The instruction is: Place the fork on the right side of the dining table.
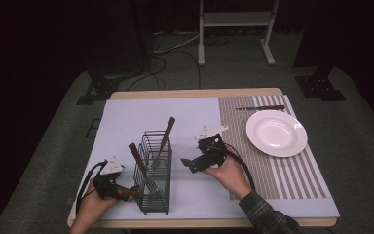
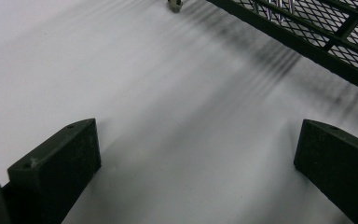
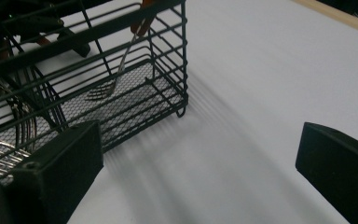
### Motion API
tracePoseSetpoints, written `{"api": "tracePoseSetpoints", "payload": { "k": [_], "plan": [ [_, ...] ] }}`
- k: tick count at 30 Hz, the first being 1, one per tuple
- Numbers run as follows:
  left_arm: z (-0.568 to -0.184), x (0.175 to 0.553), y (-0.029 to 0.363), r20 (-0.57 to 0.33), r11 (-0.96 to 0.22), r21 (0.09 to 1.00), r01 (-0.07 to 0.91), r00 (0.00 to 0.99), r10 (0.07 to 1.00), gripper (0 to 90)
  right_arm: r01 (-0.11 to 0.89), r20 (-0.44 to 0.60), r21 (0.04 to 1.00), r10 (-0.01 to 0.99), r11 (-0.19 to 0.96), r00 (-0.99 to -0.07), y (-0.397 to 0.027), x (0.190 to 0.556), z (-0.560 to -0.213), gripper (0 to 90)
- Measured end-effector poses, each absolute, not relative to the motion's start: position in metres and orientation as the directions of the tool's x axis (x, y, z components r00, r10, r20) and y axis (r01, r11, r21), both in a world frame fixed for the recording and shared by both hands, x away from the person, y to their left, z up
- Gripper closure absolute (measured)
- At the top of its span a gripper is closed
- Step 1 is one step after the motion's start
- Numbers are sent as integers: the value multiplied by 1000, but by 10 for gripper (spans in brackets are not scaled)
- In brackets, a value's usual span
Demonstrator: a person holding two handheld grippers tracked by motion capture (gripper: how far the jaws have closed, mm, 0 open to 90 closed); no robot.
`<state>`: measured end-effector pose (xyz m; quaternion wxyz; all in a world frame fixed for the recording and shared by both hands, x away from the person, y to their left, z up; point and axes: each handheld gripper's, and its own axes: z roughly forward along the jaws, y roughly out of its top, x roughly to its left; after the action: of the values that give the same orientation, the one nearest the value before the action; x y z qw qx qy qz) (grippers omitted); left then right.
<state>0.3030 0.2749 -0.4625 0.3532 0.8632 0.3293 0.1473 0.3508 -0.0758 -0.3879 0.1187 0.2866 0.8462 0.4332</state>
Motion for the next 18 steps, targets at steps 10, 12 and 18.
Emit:
{"api": "tracePoseSetpoints", "payload": {
  "k": [10,12,18],
  "plan": [
    [-463,303,275,20,-532,707,466,739,673,0,366,73,838,582,404,-810,-72,356,-370,42],
    [-463,303,275,19,-533,706,466,740,673,0,363,77,843,580,396,-811,-72,356,-368,47],
    [-463,303,275,20,-532,707,466,739,673,0,352,92,865,577,357,-811,-68,362,-357,54]
  ]
}}
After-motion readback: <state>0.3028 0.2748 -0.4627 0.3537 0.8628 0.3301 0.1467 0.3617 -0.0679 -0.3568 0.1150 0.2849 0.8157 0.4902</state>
